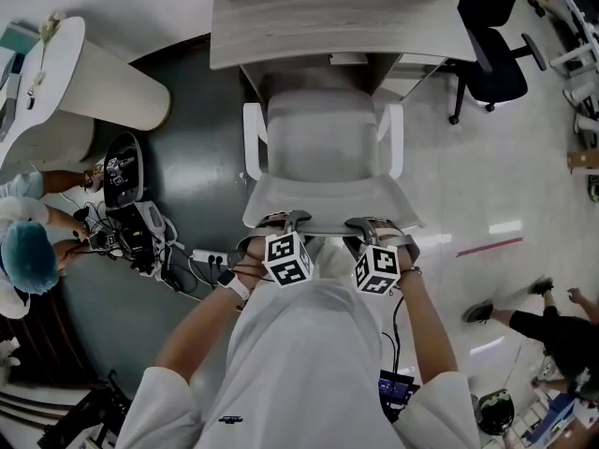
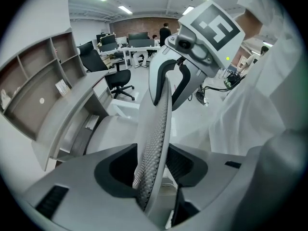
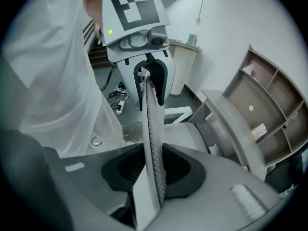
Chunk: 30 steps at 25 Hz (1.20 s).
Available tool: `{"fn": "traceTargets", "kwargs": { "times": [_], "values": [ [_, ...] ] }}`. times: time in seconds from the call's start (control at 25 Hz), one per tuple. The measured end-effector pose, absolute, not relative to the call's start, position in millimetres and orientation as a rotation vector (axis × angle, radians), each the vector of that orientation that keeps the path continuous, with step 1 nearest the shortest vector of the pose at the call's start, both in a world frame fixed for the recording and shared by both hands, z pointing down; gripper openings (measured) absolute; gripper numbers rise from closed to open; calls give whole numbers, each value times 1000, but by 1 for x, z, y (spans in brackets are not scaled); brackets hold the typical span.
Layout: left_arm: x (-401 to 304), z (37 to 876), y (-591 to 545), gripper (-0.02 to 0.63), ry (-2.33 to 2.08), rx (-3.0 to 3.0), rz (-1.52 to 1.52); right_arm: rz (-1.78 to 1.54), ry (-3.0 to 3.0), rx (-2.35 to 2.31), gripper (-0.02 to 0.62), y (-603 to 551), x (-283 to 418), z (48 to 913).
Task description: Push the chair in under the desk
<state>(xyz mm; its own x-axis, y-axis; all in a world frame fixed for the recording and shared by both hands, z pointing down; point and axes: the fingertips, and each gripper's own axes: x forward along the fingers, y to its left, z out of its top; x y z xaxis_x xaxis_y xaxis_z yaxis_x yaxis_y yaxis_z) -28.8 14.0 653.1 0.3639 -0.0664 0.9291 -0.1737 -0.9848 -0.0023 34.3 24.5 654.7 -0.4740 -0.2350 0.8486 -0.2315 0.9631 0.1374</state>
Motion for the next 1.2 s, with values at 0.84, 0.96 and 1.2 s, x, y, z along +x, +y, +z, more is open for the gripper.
{"fn": "traceTargets", "kwargs": {
  "times": [0.84,0.96,1.2],
  "values": [
    [-14,653,-59,219,-323,2477,1696,-11,-2078,307,114,-45,51,656],
    [-5,653,-63,218,-343,2438,1686,-40,-2065,282,114,-51,61,659],
    [15,652,-74,218,-396,2385,1652,-93,-2041,233,115,-70,82,662]
  ]
}}
